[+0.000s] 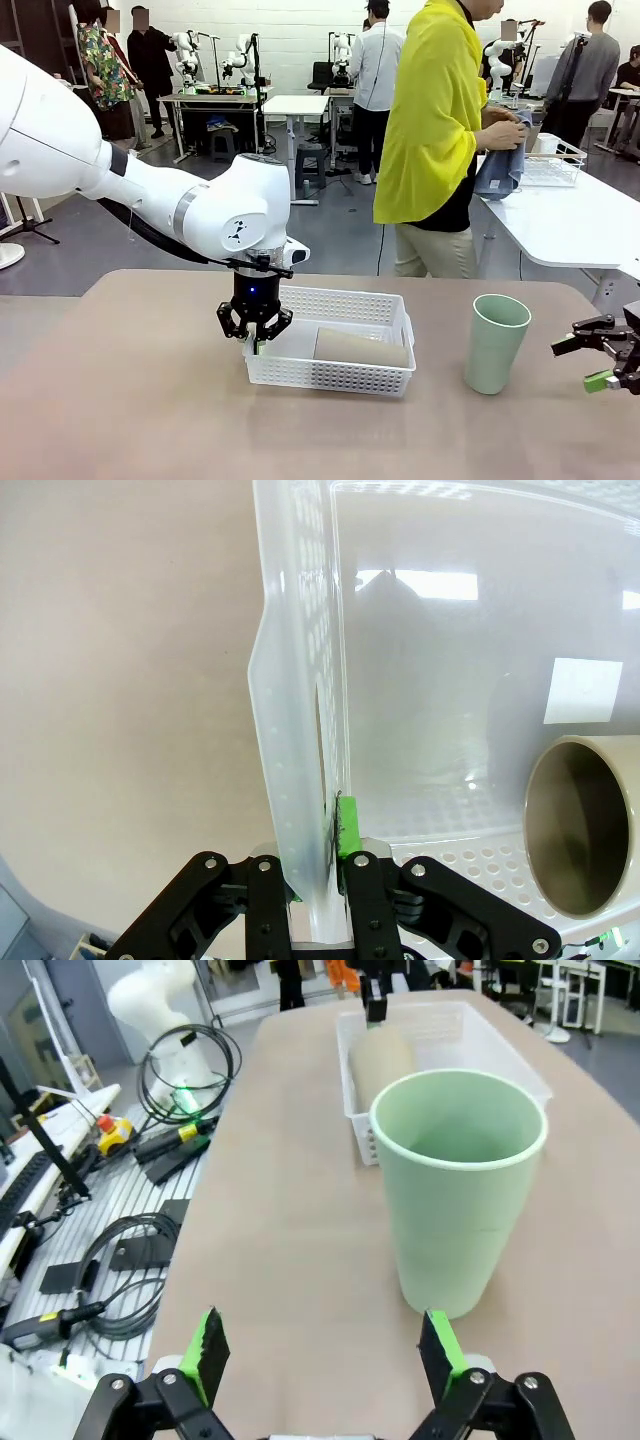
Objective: Clean and organize the cups into the basket.
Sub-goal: Pick up the Reusable plastic cup from the right side of the table and stack it inside the Organizing basket in the center of the table.
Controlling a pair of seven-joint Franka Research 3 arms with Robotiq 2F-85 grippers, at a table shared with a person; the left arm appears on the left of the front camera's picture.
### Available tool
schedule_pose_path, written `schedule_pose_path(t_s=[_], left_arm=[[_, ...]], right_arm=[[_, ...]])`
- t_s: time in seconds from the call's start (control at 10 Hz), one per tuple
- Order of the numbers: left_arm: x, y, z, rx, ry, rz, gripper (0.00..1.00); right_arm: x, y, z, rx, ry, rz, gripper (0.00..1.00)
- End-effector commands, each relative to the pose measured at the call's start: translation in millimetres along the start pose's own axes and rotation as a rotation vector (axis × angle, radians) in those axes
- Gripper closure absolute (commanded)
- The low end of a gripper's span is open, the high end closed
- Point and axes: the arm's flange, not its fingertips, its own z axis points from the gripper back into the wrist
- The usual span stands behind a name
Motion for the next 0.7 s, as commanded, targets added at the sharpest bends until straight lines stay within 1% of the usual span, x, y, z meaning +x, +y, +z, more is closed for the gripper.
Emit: schedule_pose_path(t_s=[0.0,0.4,0.5,0.6], left_arm=[[1,1,0,0.008,-0.008,-0.014,0.97],[1,1,0,0.008,-0.008,-0.014,0.97],[1,1,0,0.008,-0.008,-0.014,0.97],[1,1,0,0.008,-0.008,-0.014,0.97]], right_arm=[[1,3,5,0.009,0.001,0.002,0.0],[1,3,5,0.009,0.001,0.002,0.0],[0,1,2,-0.001,0.0,0.0,0.0],[0,-4,-14,-0.048,0.012,0.013,0.0]])
